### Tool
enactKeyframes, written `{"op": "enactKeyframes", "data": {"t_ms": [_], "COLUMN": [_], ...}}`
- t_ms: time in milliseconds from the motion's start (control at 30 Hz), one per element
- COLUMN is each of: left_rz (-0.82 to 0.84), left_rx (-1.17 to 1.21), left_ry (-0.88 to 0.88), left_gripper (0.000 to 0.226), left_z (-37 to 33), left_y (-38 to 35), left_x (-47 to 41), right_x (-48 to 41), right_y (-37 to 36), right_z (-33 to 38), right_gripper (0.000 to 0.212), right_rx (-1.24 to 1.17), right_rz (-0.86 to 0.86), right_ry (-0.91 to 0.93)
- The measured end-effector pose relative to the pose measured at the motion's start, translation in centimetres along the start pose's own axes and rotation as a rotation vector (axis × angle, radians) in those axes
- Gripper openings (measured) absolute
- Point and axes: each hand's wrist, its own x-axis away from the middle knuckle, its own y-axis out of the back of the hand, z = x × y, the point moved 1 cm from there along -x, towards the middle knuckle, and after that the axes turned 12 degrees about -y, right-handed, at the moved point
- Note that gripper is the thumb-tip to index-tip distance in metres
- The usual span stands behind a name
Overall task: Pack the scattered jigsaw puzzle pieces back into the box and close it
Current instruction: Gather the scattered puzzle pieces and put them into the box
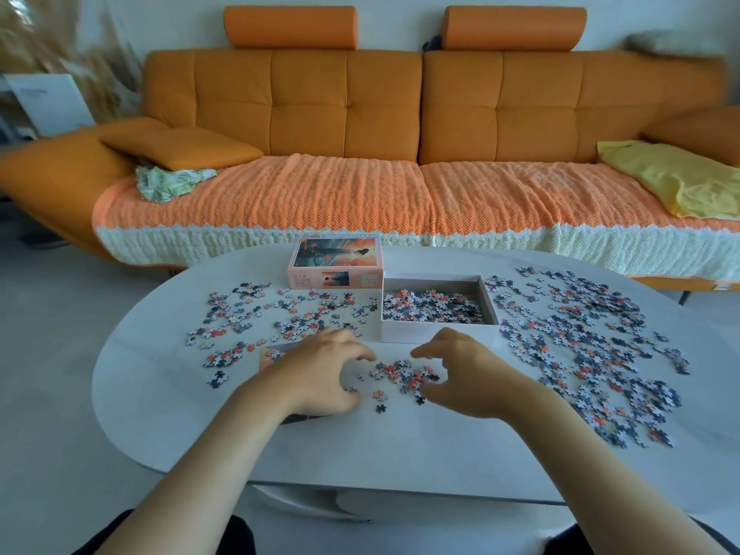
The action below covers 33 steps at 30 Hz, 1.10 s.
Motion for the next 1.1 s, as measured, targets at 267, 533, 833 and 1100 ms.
{"op": "enactKeyframes", "data": {"t_ms": [267,533,833,1100], "left_rz": [-0.049,-0.145,0.046,-0.039], "left_rx": [-0.113,-0.034,-0.031,0.110], "left_ry": [-0.010,0.055,0.028,-0.023], "left_gripper": [0.022,0.031,0.062,0.049], "left_z": [0.8,-0.7,-1.2,-2.0], "left_y": [0.0,-0.8,-2.5,-2.8], "left_x": [0.6,-0.2,-1.4,-2.2], "right_x": [-0.9,-1.2,-1.3,-1.6], "right_y": [-1.3,-2.4,-0.5,-1.1], "right_z": [1.1,2.8,1.6,1.8], "right_gripper": [0.039,0.048,0.052,0.049], "right_rx": [-0.029,0.093,-0.027,0.027], "right_rz": [0.014,-0.089,0.031,0.088], "right_ry": [-0.018,0.121,0.052,-0.028]}}
